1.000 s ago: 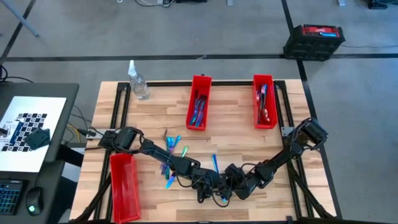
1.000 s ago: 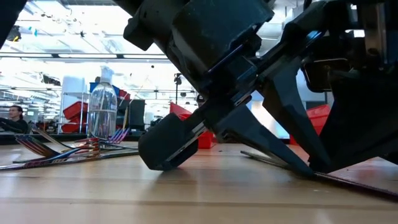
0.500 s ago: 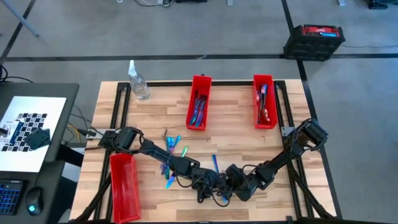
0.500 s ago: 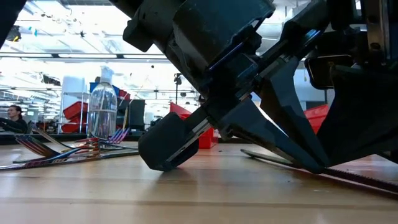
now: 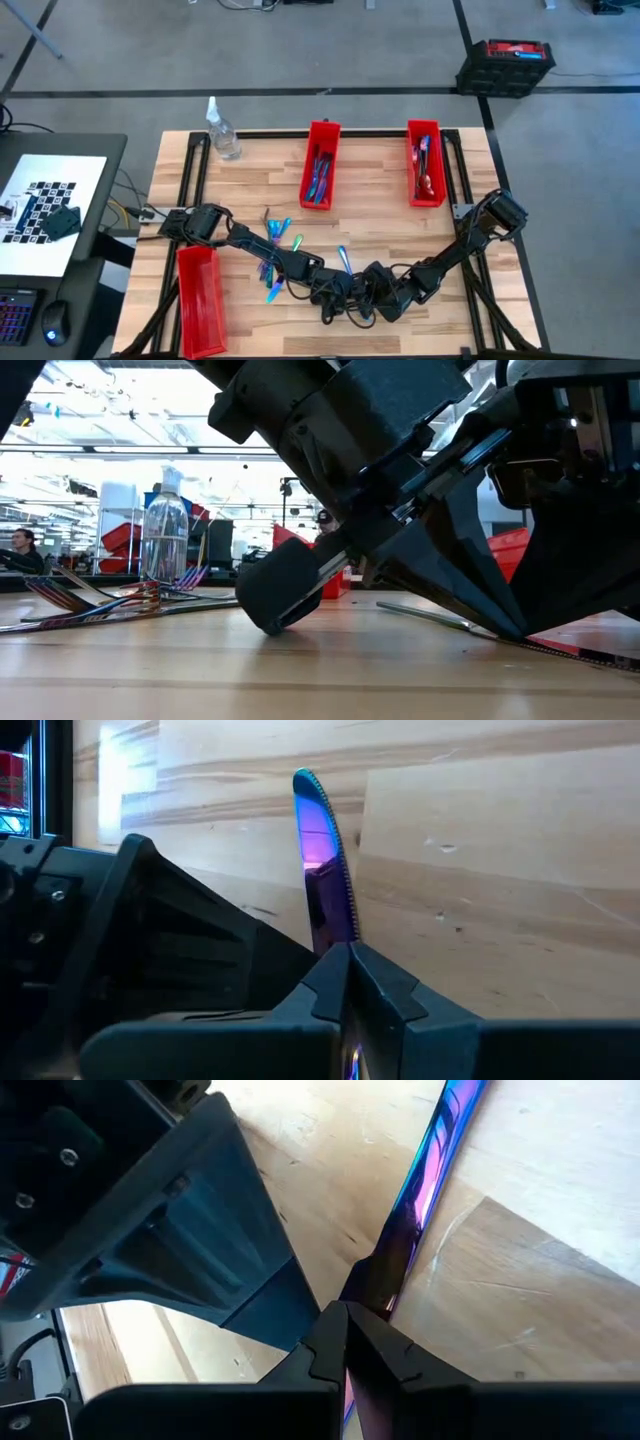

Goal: Sort silverware

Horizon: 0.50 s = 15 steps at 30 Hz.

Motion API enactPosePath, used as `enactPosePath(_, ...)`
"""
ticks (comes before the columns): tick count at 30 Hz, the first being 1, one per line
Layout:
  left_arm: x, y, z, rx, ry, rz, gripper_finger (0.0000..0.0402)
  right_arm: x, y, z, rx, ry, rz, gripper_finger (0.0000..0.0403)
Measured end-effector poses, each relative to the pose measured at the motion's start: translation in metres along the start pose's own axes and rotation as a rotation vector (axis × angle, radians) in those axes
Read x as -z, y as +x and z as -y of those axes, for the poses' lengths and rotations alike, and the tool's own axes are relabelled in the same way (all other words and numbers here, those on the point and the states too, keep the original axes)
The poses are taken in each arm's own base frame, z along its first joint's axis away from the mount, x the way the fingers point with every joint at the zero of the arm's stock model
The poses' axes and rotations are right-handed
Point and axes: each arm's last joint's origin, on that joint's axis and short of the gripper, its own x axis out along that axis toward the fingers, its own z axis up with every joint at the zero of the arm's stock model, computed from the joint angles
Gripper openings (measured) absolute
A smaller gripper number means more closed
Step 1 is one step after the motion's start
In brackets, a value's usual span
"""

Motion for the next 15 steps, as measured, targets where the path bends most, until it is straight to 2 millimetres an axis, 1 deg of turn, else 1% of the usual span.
enactPosePath(9, 0.000, -0.002, -0.001, -0.002, -0.011, 0.000, 0.0000, -0.002, -0.003, 0.000, 0.008, -0.008, 0.007, 0.0000)
enactPosePath(12, -0.002, -0.004, -0.006, -0.024, -0.075, -0.014, 0.0000, -0.004, -0.006, -0.001, 0.010, -0.015, 0.005, 0.0000)
enactPosePath(15, -0.004, -0.010, -0.015, -0.036, -0.150, -0.042, 0.0000, -0.008, -0.009, -0.001, 0.016, -0.016, 0.010, 0.0000)
